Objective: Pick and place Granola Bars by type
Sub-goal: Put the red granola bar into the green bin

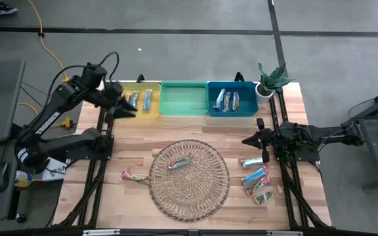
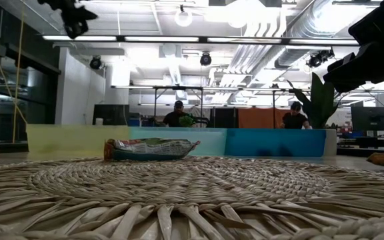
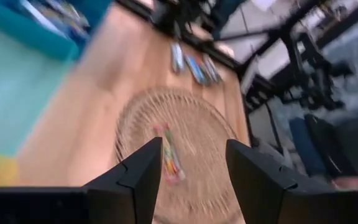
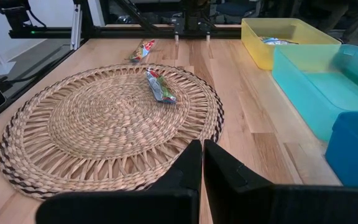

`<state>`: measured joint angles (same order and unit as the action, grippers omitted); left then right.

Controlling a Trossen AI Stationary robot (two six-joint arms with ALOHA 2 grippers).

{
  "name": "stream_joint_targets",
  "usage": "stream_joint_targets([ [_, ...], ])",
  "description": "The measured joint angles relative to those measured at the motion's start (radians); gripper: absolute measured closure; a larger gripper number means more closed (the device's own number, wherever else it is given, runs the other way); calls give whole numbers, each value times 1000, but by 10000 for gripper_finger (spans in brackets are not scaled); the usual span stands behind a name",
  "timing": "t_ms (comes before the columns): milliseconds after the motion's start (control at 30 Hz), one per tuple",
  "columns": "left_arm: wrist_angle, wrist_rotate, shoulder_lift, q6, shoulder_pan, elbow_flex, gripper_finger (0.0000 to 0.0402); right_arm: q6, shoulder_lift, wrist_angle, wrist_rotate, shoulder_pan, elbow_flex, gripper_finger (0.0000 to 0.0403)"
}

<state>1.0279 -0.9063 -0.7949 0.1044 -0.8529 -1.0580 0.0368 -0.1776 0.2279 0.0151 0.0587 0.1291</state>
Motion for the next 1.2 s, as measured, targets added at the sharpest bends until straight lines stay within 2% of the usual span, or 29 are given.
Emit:
stream_joint_targets([
  [267,287,151,95,98,172,0,227,0,0,0,0,0,0,402],
  [433,323,205,145,57,273,0,227,0,0,0,0,0,0,402],
  [667,313,209,187,-38,381,45,227,0,0,0,0,0,0,402],
  [900,145,180,209,-201,516,238,227,0,0,0,0,0,0,402],
  [1033,-39,176,207,-333,661,324,227,0,0,0,0,0,0,402],
  [1200,-297,236,202,-492,888,335,227,0,0,0,0,0,0,402],
])
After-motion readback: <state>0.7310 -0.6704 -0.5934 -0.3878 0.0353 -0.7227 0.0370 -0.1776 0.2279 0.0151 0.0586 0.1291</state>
